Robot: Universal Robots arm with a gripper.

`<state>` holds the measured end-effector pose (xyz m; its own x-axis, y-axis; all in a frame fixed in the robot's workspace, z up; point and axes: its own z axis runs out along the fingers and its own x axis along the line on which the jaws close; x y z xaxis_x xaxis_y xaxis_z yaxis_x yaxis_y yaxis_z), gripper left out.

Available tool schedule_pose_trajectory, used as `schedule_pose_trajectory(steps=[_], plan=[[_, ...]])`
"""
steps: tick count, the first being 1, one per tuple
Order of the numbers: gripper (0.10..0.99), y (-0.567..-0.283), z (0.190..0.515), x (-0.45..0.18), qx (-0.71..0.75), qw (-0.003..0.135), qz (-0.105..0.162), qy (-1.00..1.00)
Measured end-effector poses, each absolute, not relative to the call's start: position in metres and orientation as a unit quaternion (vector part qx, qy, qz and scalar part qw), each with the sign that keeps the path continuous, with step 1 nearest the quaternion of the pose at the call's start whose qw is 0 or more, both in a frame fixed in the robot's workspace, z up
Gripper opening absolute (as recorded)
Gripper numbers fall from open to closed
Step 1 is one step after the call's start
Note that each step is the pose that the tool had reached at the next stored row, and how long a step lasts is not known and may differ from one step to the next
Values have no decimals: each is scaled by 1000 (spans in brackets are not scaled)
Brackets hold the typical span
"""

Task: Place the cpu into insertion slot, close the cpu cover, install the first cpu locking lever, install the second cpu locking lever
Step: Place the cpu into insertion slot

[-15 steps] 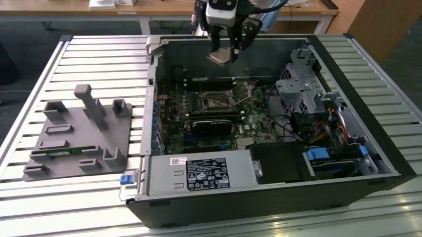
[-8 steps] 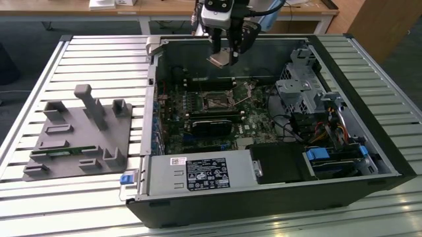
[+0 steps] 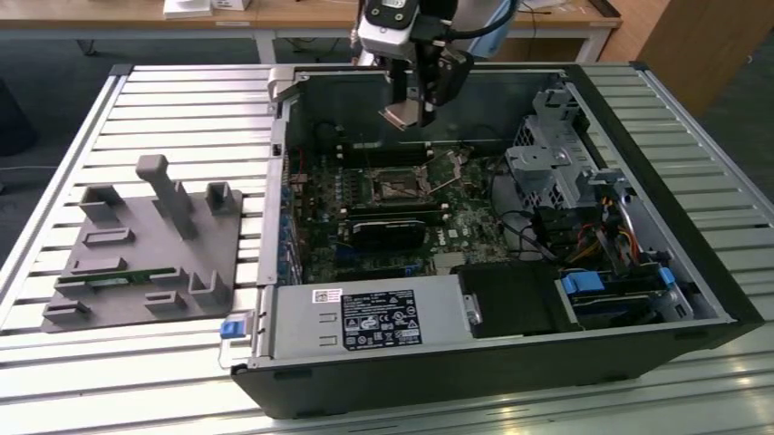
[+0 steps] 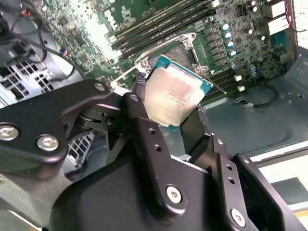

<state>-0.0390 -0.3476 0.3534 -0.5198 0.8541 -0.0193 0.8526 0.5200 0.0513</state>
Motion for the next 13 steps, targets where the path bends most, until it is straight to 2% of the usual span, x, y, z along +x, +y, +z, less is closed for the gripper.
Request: schedule_pose_trajectory(steps=[13], plan=[[537,-348,340,-39,578,27,14,815]])
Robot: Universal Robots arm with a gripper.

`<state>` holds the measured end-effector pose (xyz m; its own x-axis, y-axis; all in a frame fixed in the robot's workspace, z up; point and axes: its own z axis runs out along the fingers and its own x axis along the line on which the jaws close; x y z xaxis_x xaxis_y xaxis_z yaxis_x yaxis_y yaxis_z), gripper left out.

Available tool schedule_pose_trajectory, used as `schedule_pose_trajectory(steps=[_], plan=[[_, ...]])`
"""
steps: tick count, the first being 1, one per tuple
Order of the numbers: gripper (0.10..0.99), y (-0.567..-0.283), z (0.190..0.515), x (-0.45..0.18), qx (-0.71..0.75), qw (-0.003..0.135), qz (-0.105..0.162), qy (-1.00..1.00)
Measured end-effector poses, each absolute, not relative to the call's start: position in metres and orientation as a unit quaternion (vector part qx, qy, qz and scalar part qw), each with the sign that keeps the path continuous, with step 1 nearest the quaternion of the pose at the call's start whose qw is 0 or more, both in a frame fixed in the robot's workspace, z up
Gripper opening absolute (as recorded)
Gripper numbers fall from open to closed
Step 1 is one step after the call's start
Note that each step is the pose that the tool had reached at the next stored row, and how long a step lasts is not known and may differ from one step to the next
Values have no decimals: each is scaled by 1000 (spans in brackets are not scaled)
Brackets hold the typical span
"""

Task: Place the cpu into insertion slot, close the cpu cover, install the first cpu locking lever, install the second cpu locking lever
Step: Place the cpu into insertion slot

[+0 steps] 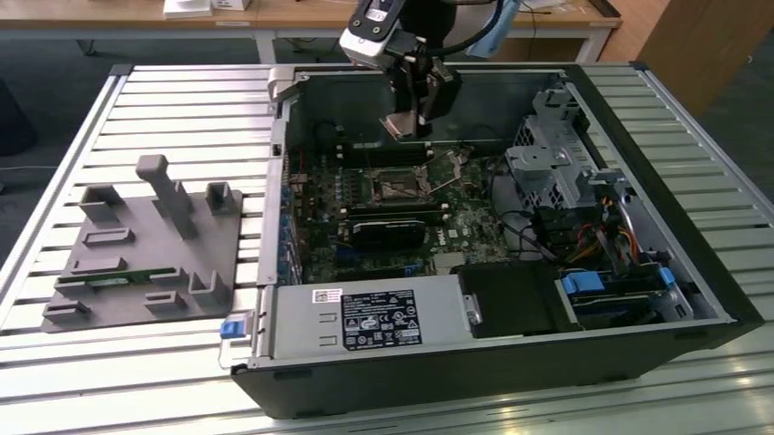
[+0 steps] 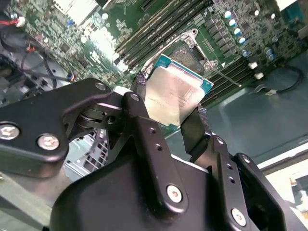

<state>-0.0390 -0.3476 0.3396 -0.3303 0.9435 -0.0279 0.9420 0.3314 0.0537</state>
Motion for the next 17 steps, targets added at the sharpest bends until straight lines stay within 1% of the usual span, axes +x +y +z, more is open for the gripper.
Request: schedule_pose_trajectory(steps=[8,17], plan=[[537,-348,333,-39,632,28,12,775],[537,-348,324,-39,659,29,12,752]])
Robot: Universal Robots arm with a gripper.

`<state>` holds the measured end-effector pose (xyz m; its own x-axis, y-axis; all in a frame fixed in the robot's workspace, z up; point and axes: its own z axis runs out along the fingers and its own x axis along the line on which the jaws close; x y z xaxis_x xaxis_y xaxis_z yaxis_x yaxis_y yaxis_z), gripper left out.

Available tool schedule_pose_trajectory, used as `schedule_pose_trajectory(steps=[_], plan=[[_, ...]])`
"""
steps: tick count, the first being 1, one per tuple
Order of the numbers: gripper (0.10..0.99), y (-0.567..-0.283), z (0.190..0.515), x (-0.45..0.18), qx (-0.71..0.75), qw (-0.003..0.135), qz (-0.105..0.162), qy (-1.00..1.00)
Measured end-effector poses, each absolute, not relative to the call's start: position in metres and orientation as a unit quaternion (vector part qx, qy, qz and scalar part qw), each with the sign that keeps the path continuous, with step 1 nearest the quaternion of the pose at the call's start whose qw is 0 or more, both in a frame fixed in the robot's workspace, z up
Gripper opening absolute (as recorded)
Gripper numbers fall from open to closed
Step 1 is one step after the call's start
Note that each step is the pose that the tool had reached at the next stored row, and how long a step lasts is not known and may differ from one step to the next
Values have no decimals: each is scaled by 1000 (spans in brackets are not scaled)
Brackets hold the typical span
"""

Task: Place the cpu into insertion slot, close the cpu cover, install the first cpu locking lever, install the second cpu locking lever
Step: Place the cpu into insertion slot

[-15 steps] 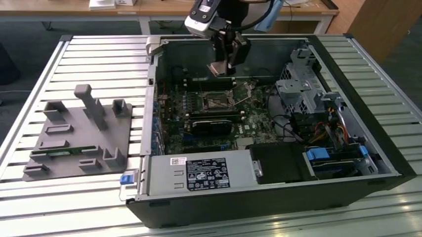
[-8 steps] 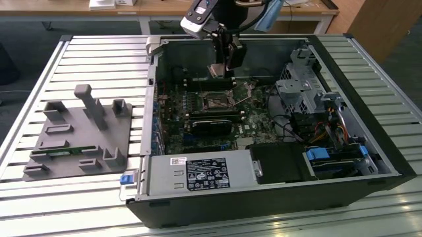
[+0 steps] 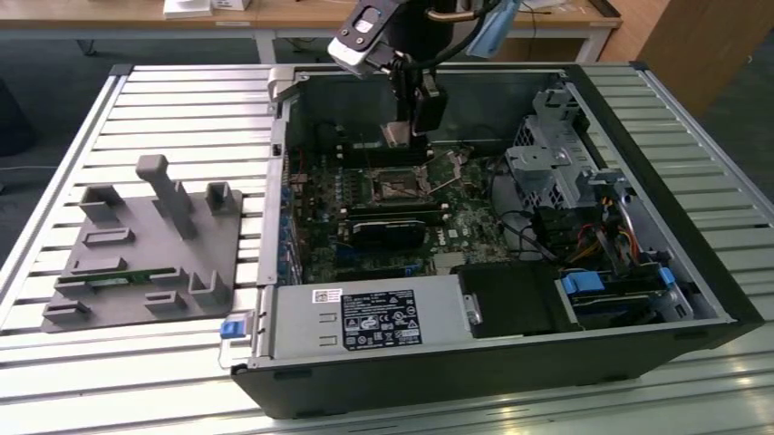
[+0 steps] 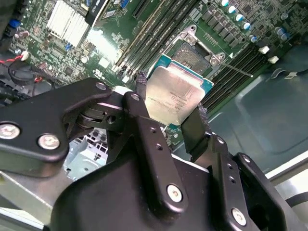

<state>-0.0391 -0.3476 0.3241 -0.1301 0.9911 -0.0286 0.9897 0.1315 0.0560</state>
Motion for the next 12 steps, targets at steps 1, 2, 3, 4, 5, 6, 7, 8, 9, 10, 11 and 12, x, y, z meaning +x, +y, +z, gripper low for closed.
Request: schedule_pose_trajectory(steps=[1,2,3,4,5,6,7,8,9,10,11,12], plan=[[537,-348,323,-39,660,29,12,750],[537,-348,322,-39,662,29,12,749],[537,-348,321,-39,663,30,12,748],[537,-347,320,-39,665,30,12,746],[537,-347,319,-39,669,30,11,743],[537,-347,318,-39,673,30,11,739],[537,-347,317,-39,677,30,11,735],[537,-346,316,-39,680,30,11,733],[537,-345,315,-39,682,30,11,731],[537,-344,314,-39,683,30,11,729],[537,-343,312,-39,684,30,11,728],[537,-341,311,-39,685,30,11,728]])
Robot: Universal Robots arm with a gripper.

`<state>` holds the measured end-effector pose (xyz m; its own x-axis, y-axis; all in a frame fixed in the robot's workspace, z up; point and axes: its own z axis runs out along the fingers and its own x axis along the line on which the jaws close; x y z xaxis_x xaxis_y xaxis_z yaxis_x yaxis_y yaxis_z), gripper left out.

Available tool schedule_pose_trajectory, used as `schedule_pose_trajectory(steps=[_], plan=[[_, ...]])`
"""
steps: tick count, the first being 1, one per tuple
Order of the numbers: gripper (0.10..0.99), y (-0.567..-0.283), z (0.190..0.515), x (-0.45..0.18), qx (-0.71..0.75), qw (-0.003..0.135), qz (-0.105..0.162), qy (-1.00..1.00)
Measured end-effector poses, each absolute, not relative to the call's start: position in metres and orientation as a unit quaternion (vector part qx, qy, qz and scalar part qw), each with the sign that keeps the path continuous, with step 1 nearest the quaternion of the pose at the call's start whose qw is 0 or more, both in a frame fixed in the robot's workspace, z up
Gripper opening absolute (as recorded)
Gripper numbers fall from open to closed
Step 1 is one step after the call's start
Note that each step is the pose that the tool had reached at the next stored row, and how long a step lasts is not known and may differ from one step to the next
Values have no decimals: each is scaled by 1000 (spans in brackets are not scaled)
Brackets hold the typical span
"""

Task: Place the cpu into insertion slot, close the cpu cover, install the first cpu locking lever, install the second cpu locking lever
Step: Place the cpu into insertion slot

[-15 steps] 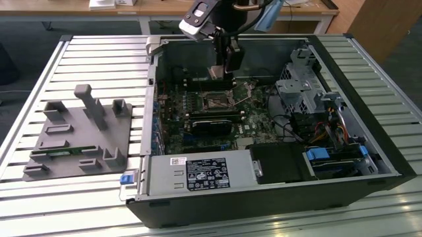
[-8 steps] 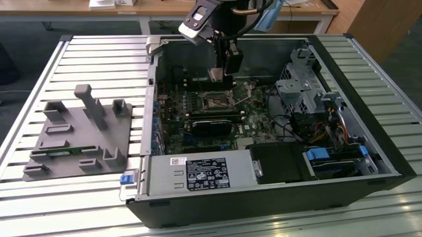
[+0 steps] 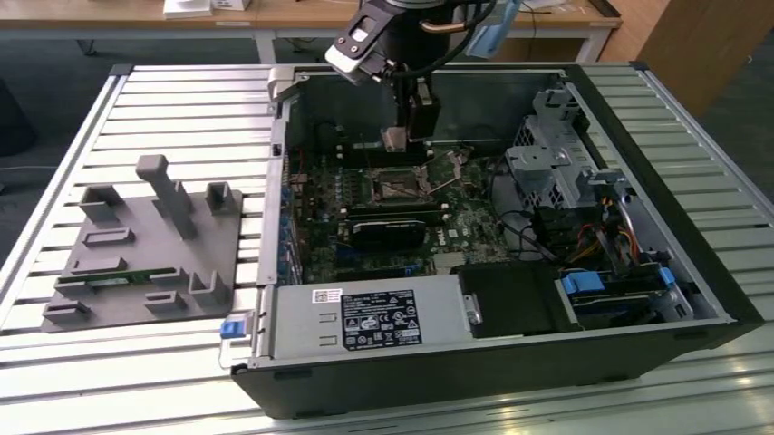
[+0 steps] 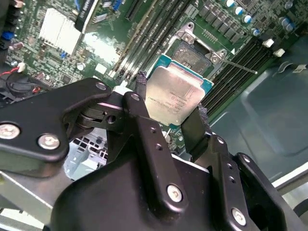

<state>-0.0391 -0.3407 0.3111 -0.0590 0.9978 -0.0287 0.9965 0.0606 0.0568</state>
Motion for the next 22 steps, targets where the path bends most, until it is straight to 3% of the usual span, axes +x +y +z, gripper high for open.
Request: schedule_pose_trajectory(steps=[7,16,22], plan=[[537,-330,301,-39,688,30,11,725],[537,-330,293,-39,687,49,25,724],[537,-329,287,-39,695,52,27,716]])
